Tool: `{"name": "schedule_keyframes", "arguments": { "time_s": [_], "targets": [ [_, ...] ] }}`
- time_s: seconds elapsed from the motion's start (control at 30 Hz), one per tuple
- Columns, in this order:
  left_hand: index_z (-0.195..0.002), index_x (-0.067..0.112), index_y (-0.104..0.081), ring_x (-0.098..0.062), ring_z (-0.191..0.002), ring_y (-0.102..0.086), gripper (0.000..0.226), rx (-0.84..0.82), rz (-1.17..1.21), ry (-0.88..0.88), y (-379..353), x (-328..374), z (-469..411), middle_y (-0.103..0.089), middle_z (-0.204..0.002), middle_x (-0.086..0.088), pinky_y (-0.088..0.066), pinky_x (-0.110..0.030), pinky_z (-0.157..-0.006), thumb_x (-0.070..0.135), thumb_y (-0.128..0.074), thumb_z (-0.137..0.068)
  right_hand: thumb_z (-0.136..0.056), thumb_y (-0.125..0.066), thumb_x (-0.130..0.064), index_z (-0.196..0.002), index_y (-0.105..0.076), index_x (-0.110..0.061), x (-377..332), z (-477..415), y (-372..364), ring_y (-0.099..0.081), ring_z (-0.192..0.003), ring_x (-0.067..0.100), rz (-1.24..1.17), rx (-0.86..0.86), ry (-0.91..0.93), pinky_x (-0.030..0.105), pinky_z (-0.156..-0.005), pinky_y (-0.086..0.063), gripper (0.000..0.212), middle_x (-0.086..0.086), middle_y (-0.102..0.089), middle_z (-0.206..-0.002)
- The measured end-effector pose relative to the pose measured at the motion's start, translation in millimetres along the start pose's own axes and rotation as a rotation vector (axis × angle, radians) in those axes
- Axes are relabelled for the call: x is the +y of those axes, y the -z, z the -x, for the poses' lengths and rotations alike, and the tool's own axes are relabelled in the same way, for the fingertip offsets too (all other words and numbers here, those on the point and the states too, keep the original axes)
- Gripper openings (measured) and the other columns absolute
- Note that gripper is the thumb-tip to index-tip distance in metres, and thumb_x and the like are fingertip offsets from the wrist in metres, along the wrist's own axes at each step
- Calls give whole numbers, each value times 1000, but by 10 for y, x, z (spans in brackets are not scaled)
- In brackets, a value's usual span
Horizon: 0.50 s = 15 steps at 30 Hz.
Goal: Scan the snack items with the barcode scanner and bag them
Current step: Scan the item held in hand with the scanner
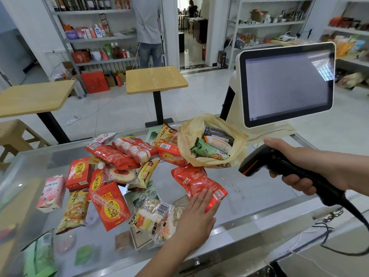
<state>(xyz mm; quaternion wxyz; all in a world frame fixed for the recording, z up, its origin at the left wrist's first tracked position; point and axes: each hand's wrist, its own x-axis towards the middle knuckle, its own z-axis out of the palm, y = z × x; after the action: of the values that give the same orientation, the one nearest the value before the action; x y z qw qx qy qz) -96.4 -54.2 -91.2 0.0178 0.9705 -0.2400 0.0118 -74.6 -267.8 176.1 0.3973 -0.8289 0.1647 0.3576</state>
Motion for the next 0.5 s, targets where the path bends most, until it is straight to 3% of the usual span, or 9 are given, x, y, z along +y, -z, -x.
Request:
{"name": "schedule_keyframes", "arguments": {
  "time_s": [0.2, 0.33, 0.5],
  "targets": [
    [-128, 31, -58, -20, -127, -50, 49, 51, -21, -17, -9, 19, 7, -55, -136, -2, -32, -40, -103, 44, -36, -86, -73, -36, -82, -89, -56, -7, 79, -54, 45, -27, -36, 13, -36, -27, 1, 18, -36, -24, 79, 0, -34, -50],
    [-128, 31, -57, -20, -126, -52, 56, 97, 34, -29, -29, 38, -5, -56, -135, -1, -36, -36, -101, 46, -68, -75, -74, -36, -81, -94, -58, -5, 124, -143, 57, -28, -36, 12, -49, -70, 7, 18, -34, -25, 81, 0, -35, -51],
    [-122, 28, -61, -19, -115, -60, 67, 165, 91, 19, 12, 51, -41, -62, -126, 0, -49, -37, -92, 34, -86, -60, -75, -38, -80, -99, -60, -4, 162, -319, 81, -32, -37, 12, -97, -135, 32, 19, -35, -29, 83, 1, -38, -52]
  ]
}}
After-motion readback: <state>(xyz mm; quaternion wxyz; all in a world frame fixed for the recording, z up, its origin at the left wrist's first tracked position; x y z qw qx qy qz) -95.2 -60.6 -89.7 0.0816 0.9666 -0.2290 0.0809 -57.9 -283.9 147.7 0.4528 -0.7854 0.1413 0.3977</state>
